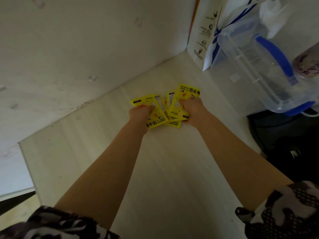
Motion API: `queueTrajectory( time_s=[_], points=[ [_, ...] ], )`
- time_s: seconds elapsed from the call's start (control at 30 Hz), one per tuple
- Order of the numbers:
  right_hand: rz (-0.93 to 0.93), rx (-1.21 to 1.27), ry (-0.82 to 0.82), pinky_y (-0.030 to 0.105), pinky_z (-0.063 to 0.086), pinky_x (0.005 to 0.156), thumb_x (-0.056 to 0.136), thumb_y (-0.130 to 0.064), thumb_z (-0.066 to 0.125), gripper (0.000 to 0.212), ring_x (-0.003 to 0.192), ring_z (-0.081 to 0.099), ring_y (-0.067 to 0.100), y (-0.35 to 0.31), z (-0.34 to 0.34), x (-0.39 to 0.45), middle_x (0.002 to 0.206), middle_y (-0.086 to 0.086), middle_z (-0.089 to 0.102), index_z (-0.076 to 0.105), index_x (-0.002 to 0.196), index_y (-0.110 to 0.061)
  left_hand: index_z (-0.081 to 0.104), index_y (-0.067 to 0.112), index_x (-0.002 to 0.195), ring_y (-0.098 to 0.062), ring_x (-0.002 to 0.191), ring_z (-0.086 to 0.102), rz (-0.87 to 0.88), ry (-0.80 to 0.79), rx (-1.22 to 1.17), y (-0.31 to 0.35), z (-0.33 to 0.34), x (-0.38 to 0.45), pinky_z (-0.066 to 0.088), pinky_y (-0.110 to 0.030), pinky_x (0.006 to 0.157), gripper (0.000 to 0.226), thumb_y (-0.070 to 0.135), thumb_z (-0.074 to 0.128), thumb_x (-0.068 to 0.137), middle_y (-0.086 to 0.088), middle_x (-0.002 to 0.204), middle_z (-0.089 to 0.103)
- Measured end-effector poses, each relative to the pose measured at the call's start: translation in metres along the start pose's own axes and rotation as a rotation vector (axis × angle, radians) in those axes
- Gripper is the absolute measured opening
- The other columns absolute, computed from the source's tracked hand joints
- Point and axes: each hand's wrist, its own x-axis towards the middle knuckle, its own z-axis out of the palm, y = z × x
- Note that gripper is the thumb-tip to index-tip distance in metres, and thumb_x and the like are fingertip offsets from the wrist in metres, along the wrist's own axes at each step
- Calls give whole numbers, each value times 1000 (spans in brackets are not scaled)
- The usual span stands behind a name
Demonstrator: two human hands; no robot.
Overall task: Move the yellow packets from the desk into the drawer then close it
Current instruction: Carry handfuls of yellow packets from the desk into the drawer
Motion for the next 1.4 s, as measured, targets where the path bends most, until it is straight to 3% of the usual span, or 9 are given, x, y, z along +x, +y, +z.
queueTrajectory(
  time_s=[0.13,0.23,0.37,0.47,0.53,0.83,1.0,1.13,1.4],
  points=[
    [-80,-22,64,33,55,66,90,-8,60,19,87,64,25,16,-20,-12,98,8,65,64,108,-9,66,13,88,-32,84,68,-13,-21,60,-15,-15,-14,56,-55,80,19,7,78,74,-15,99,71],
    [-119,-18,114,25,50,54,90,-11,60,12,75,65,19,32,-39,-22,94,3,66,62,101,-14,67,10,90,-31,80,67,1,-57,66,-31,-28,-30,54,-59,82,18,7,78,75,-14,95,71],
    [-122,-68,141,40,58,78,83,-22,65,38,96,68,26,68,-63,-47,110,9,67,57,117,-10,70,10,93,-37,89,69,24,-71,92,-58,-47,-59,54,-60,81,21,8,78,74,-17,98,73],
    [-117,-22,111,26,54,59,89,-14,61,19,81,68,15,92,-77,-76,98,2,69,62,108,-14,69,9,93,-33,79,69,26,-47,71,-79,-63,-85,55,-58,80,19,6,76,76,-18,98,72],
    [-96,33,79,24,52,56,90,-12,60,20,79,69,13,107,-84,-91,98,1,70,63,110,-15,68,8,95,-32,78,68,22,-28,51,-94,-73,-104,56,-56,80,19,5,74,77,-19,100,71],
    [-148,23,46,48,56,86,85,-13,67,35,97,69,25,145,-93,-159,112,7,68,56,119,-12,67,3,108,-38,92,70,54,-11,20,-134,-120,-171,56,-57,79,28,6,72,80,-19,102,72],
    [-192,8,98,43,56,85,84,-12,68,33,94,68,23,160,-88,-194,110,8,68,58,115,-8,70,12,95,-34,87,71,121,-22,119,-138,-137,-185,57,-53,78,15,7,72,81,-14,97,73],
    [-218,39,143,28,52,67,86,-11,67,26,80,65,13,179,-75,-220,101,5,68,60,111,-9,70,15,93,-31,84,72,162,-81,210,-138,-155,-187,58,-52,75,16,10,76,78,-11,94,74],
    [-153,284,349,48,56,86,84,-13,69,29,96,68,27,242,-35,-280,108,8,69,59,111,-12,70,14,93,-31,78,70,177,-277,359,-142,-207,-196,59,-46,69,14,9,73,80,-12,92,73]
  ],
)
